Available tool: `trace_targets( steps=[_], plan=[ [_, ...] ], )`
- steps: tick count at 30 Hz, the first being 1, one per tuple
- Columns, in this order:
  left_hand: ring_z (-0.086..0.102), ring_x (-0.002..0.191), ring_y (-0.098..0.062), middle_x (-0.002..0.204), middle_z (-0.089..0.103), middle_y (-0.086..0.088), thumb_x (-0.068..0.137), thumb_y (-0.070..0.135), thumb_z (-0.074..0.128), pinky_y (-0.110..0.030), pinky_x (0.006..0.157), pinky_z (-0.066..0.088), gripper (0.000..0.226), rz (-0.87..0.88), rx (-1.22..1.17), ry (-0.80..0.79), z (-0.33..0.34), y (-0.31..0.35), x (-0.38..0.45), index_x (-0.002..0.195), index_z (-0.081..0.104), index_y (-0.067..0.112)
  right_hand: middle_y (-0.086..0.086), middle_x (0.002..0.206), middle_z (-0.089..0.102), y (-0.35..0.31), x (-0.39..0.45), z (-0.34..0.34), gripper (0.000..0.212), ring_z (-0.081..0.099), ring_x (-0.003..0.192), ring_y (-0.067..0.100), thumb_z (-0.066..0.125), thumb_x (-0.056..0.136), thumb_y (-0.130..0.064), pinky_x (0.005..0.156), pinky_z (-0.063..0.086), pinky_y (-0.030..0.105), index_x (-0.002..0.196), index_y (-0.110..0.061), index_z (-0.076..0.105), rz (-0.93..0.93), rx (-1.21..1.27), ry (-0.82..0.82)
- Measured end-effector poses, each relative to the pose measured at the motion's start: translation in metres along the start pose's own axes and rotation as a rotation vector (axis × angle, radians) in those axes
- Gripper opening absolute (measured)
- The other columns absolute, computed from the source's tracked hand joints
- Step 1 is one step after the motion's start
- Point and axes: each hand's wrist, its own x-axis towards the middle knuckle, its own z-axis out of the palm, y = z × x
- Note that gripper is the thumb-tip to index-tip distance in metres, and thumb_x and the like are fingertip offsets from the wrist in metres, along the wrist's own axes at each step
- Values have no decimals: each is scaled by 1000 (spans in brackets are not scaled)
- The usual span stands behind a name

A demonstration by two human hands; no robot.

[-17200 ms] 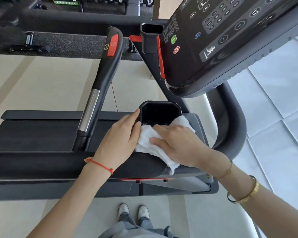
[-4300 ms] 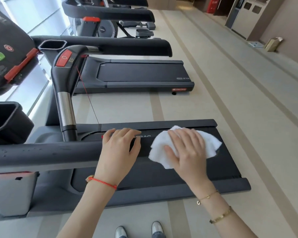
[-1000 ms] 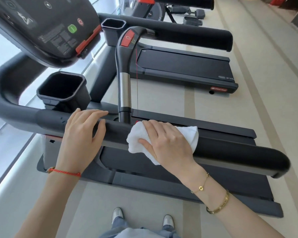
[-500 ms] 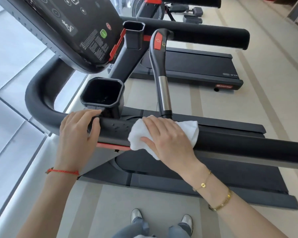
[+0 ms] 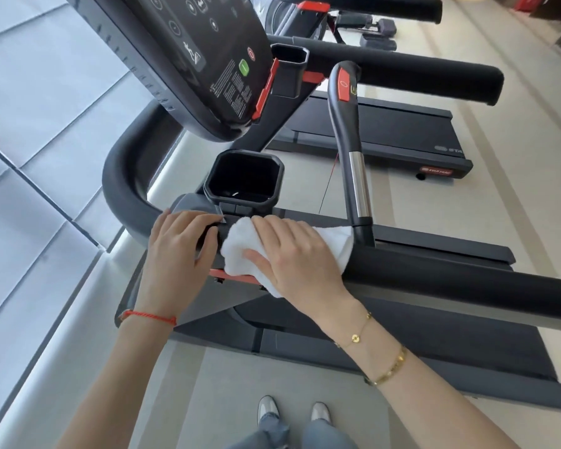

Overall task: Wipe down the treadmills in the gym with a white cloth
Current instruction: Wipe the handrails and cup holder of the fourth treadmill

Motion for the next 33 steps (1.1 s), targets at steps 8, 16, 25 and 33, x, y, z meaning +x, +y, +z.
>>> trace_targets(
  steps=[8, 16, 25, 33],
  plan=[
    [58, 104, -22, 104, 66, 2, 97, 17, 52, -47, 114, 30, 20, -22, -29, 39, 2, -1, -1, 109, 69, 17, 1, 89, 65, 25, -15, -12, 57, 60, 77, 25, 18, 101, -53, 71, 44, 37, 109, -15, 61, 189, 2, -69],
    [57, 106, -22, 106, 67, 1, 99, 21, 48, -47, 115, 28, 23, -45, -34, 0, -1, 3, 0, 109, 69, 17, 2, 91, 62, -4, 9, -1, 54, 58, 77, 22, 21, 103, -51, 67, 43, 32, 115, -14, 58, 60, 21, -75],
    [57, 105, -23, 105, 66, 1, 98, 16, 50, -46, 115, 29, 21, -47, -13, 29, 1, 6, -1, 108, 69, 16, -2, 71, 61, 37, -13, -15, 46, 58, 64, 24, 22, 99, -49, 62, 35, 34, 83, -20, 54, 318, 57, -75],
    [56, 104, -28, 104, 66, -4, 96, 12, 52, -49, 116, 27, 20, -72, 9, 38, 4, 12, 0, 107, 69, 12, 3, 105, 64, 22, -17, -2, 50, 60, 91, 23, 30, 102, -51, 81, 49, 36, 125, -15, 56, 28, 44, 8]
  ],
)
